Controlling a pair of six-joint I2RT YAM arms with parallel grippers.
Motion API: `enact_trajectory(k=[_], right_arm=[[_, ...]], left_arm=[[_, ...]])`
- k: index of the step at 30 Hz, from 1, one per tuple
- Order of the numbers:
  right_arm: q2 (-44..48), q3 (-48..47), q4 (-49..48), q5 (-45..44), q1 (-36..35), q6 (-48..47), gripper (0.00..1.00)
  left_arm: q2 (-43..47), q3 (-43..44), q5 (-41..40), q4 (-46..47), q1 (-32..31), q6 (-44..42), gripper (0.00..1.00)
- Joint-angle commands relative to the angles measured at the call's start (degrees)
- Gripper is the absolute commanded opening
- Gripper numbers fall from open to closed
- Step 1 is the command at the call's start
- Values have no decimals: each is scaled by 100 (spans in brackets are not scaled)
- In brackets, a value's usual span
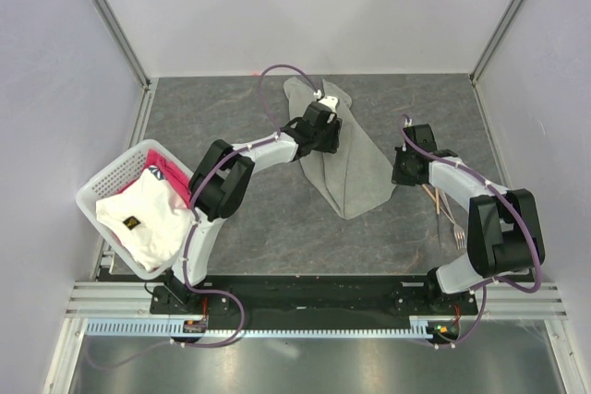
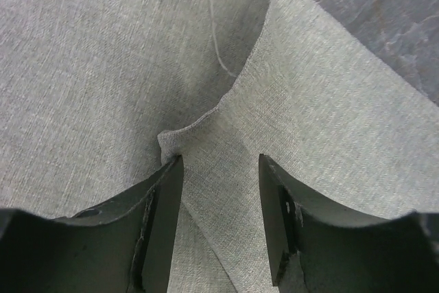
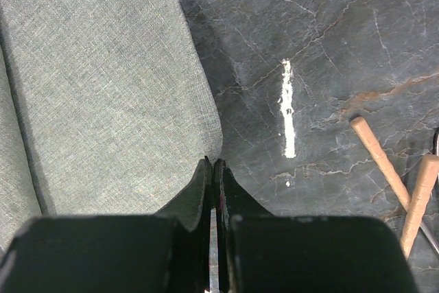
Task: Fold the napkin, place the utensils inside, and roll it up
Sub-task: Flatten the napkin out
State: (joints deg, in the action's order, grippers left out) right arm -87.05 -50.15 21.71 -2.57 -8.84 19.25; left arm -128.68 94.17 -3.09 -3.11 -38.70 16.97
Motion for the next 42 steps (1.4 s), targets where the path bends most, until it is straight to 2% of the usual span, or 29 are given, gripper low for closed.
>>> enact_trajectory(k=[1,7,14,20,27,35,36,38,39,42], right_arm=[[206,-12,-9,90,-3,-53,0],[197,-12,-1,72,5,-70,0],[161,-39,-1,63,-4,-70,0],[100,-47,-9,99,-3,-79,0],[30,-74,-18,99,-4,-70,0],[12,-74,-9,107,5,-79,0],[12,-74,-9,107,-3,-79,0],[21,-74,-9,90,5,-88,0],[30,-82,-9,81,5,-88,0],[65,-100,8,55,-3,-96,0]], left_arm=[[282,-13,-341,92,11,-177,56],[422,-109,-727,82,3,25,54],[642,-478,-781,188,-6,157,56],[529,-514,-562,276,-15,158,58],[221,-198,-324,426,-103,34,54],[-210,479,-192,-268,-94,61,38],[-210,506,-174,-295,-94,61,23],[-79,462,-156,-295,-94,61,6],[26,410,-174,-295,-94,69,2],[641,7,-332,-277,-103,26,2]])
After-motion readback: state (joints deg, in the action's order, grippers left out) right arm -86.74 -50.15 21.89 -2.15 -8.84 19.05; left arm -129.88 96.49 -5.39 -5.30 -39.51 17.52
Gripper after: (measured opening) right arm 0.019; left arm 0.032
